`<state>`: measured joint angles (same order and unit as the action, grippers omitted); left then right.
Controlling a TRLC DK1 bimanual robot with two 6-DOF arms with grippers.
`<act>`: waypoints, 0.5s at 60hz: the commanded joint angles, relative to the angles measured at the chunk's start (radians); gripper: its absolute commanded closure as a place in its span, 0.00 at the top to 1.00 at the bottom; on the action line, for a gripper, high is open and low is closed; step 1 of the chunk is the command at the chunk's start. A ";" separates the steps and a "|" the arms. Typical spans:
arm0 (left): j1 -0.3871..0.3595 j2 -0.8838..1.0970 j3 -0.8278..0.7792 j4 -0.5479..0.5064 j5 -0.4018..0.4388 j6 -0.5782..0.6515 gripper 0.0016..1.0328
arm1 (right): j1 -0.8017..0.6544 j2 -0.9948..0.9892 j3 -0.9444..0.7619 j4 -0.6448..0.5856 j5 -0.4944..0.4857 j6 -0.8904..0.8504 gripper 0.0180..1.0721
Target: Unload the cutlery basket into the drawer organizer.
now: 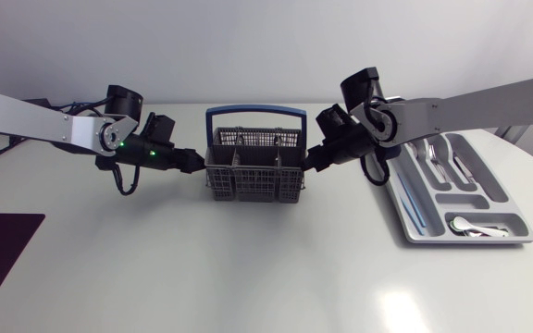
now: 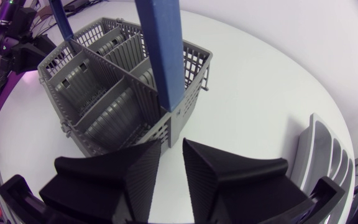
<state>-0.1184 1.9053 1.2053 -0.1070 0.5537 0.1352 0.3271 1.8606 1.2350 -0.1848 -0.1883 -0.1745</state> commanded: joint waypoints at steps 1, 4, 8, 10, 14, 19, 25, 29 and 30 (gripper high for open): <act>-0.055 -0.008 -0.015 -0.043 0.061 0.029 0.40 | 0.044 -0.018 -0.026 -0.008 -0.030 0.027 0.18; -0.058 -0.025 -0.029 -0.049 0.061 0.037 0.35 | 0.049 -0.031 -0.040 -0.010 -0.033 0.026 0.18; -0.058 -0.057 -0.059 -0.080 0.063 0.066 0.32 | 0.061 -0.066 -0.080 -0.015 -0.045 0.023 0.18; -0.056 -0.075 -0.078 -0.100 0.063 0.083 0.32 | 0.070 -0.087 -0.101 -0.019 -0.045 0.020 0.18; -0.053 -0.100 -0.105 -0.120 0.063 0.109 0.32 | 0.078 -0.120 -0.140 -0.019 -0.045 0.015 0.18; -0.049 -0.147 -0.158 -0.158 0.069 0.150 0.32 | 0.086 -0.158 -0.184 -0.024 -0.045 0.012 0.18; -0.058 -0.207 -0.216 -0.191 0.078 0.190 0.32 | 0.086 -0.201 -0.230 -0.031 -0.045 0.000 0.18; -0.070 -0.249 -0.251 -0.227 0.080 0.222 0.32 | 0.086 -0.233 -0.262 -0.044 -0.045 -0.017 0.18; -0.070 -0.258 -0.259 -0.232 0.080 0.228 0.32 | 0.086 -0.241 -0.270 -0.048 -0.046 -0.020 0.18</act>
<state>-0.1509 1.6833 1.0058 -0.2970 0.5949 0.3130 0.3855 1.6585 1.0004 -0.2214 -0.2054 -0.1837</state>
